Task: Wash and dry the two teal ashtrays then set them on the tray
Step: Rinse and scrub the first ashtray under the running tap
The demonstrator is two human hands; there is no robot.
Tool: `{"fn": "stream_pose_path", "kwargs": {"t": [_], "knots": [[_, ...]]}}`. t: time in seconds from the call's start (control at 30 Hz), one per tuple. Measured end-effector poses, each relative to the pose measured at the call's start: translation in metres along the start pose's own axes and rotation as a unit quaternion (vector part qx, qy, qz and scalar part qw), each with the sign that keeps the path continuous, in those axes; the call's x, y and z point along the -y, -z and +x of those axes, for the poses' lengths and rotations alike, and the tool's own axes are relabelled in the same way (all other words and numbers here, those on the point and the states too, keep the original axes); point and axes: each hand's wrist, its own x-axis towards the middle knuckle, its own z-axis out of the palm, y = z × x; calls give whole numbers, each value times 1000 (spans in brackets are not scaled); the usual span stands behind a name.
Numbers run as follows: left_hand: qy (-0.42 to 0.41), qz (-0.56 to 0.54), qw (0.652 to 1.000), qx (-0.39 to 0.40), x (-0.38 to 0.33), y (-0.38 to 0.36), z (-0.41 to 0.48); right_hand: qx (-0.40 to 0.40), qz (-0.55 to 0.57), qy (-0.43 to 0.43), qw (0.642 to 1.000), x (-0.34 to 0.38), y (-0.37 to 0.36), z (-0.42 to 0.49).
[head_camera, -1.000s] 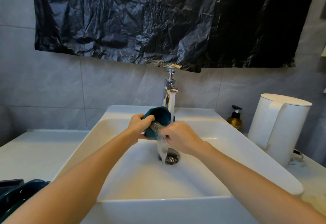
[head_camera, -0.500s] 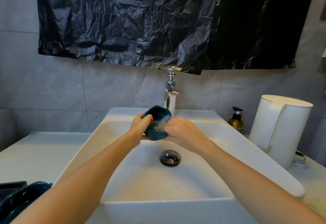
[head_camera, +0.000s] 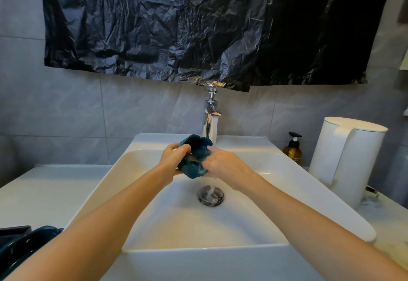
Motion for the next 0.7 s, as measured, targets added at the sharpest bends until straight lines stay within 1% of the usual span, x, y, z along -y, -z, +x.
{"fn": "stream_pose_path", "kwargs": {"t": [0.07, 0.1, 0.13, 0.17, 0.2, 0.27, 0.3, 0.33, 0.37, 0.4, 0.43, 0.47, 0.53, 0.57, 0.63, 0.67, 0.7], "knots": [[12, -31, 999, 9, 2, -5, 0, -9, 33, -39, 999, 7, 7, 2], [9, -38, 999, 11, 1, -8, -1, -22, 70, -51, 996, 10, 6, 3], [1, -38, 999, 9, 0, -10, -3, -38, 106, -49, 992, 11, 3, 3], [-6, -35, 999, 7, -1, -10, -3, -33, 136, -41, 989, 11, 2, 2], [-12, -25, 1000, 4, -3, -10, -3, -41, 142, -28, 989, 9, 2, 0], [-18, 4, 1000, 0, -4, -6, -2, -85, 90, -3, 992, 0, -6, -1], [-20, 17, 1000, -2, -4, -4, -2, -81, 65, 5, 995, -3, -9, -2], [-21, 25, 999, -3, -5, -2, -2, -61, 46, 2, 997, -5, -10, -1], [-21, 26, 999, -4, -6, -1, -2, -67, 37, -5, 997, -4, -12, 0], [-19, 22, 1000, -6, -7, 0, -2, -57, 74, -24, 995, -3, -13, 2], [-13, 18, 1000, -10, -9, 1, -2, -59, 158, -58, 984, -2, -14, 2], [-4, 14, 1000, -13, -10, 1, -3, -70, 260, -99, 958, -1, -13, 1], [20, 7, 1000, -18, -12, 2, -5, -69, 441, -167, 879, -3, -9, 0], [29, 7, 999, -18, -13, 3, -6, -71, 496, -187, 845, -4, -7, 0], [37, 15, 999, -17, -14, 2, -8, -109, 551, -230, 795, -5, -4, -1], [39, 17, 999, -16, -15, 2, -9, -138, 552, -260, 780, -7, -5, 0], [41, 18, 999, -14, -15, 1, -9, -157, 538, -294, 774, -9, -6, 0]]}}
